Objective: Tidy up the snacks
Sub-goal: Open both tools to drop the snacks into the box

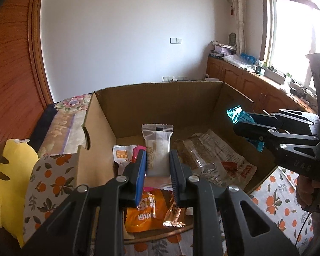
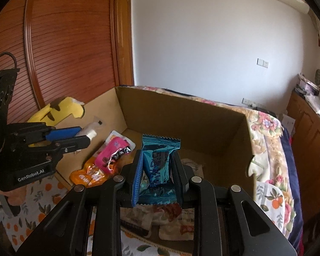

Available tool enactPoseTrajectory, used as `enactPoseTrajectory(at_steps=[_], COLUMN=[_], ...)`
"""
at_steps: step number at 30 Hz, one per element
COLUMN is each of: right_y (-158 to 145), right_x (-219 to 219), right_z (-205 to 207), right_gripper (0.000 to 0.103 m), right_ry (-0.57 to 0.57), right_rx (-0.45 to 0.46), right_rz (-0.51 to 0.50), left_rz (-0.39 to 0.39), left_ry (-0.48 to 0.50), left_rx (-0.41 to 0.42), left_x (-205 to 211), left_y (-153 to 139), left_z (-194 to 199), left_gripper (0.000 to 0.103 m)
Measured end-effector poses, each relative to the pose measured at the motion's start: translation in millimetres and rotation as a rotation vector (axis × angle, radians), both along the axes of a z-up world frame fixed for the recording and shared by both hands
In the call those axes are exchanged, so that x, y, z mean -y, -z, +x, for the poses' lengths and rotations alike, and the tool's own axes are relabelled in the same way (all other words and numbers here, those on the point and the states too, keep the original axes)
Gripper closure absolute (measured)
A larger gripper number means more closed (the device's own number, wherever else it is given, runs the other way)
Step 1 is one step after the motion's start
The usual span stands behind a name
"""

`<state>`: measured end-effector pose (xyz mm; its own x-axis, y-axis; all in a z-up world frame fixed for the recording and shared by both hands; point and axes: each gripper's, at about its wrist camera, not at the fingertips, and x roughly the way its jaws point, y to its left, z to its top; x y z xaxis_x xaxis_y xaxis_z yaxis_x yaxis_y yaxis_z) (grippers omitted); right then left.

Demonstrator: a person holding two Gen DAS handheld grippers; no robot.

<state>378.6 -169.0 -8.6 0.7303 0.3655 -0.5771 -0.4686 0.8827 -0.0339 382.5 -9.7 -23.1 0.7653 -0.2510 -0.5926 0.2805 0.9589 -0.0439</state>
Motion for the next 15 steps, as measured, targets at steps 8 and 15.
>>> enactPoseTrajectory(at_steps=[8, 15], right_y=[11, 16], right_x=[1, -2], right_z=[9, 12], right_gripper=[0.078, 0.076], right_ry=[0.009, 0.007], right_rx=[-0.025, -0.052], right_rz=[-0.003, -0.004], left_rz=[-0.017, -0.018], left_ry=[-0.001, -0.002], left_rx=[-0.01, -0.011], left_x=[-3, -3], left_y=[9, 10], left_z=[5, 6], left_gripper=[0.083, 0.081])
